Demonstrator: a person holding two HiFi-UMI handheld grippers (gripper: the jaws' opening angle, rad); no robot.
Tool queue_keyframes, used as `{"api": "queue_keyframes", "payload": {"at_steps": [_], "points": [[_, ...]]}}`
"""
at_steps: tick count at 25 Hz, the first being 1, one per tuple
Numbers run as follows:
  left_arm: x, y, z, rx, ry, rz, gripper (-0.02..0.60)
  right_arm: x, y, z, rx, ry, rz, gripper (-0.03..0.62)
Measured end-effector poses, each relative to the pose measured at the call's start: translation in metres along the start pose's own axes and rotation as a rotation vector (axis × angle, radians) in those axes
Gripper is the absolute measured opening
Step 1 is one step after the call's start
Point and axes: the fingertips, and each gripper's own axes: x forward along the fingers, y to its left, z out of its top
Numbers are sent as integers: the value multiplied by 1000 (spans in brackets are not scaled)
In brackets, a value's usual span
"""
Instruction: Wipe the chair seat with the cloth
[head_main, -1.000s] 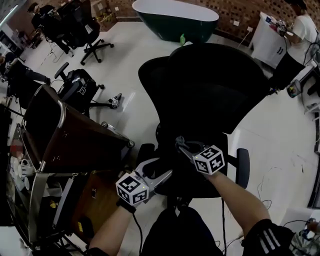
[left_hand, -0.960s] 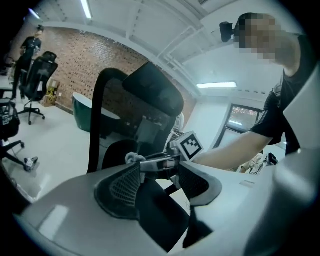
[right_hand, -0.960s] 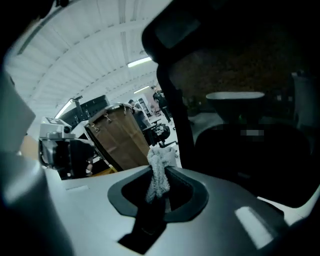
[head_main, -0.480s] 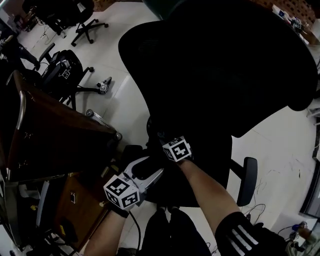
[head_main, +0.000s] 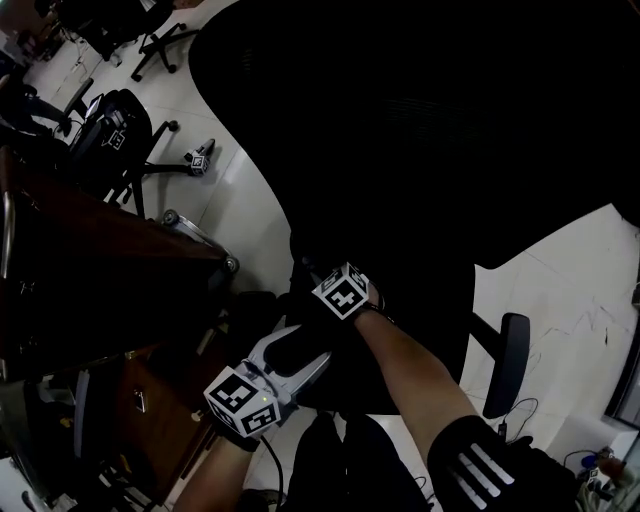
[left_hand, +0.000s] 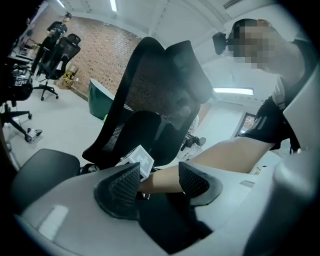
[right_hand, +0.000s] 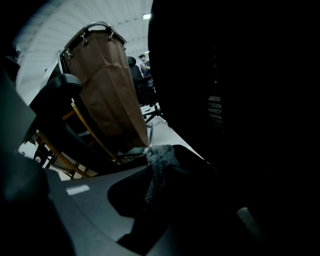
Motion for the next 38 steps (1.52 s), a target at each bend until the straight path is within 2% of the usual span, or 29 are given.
{"api": "queue_keyframes", "payload": {"at_steps": [2,5,9,13,18,21,23,26,29,32,35,38], "points": [[1,1,-3,3,4,0,264,-7,-10,-14,-17,26,-19,64],[6,-2,-5,-5,3,-10,264,-31,-37,-59,-10,117,-84,63],[28,-17,-6,-1,11,-47,264,-86,-88,-132,38,231,-185,63],[49,-38,-9,10,25,-98,264,-148,-130,-188,92,306,-279,61],[60,-60,-8,30,46,-138,264,-197,-159,-227,143,404,-368,61],[59,-66,-6,37,43,-146,264,-209,-170,-233,196,428,-394,61],[54,-66,-10,39,42,-144,264,-207,-166,-226,207,400,-390,61],[41,-61,-6,44,33,-126,264,-191,-148,-184,174,278,-350,61],[19,-50,0,47,5,-94,264,-158,-105,-125,183,165,-251,61],[-4,-34,6,41,-22,-45,264,-113,-51,-59,146,72,-129,61],[-22,-24,7,43,-16,-4,264,-70,-5,-20,120,46,-47,61],[-33,-18,1,34,-28,17,264,-37,18,-1,98,45,-5,62]]}}
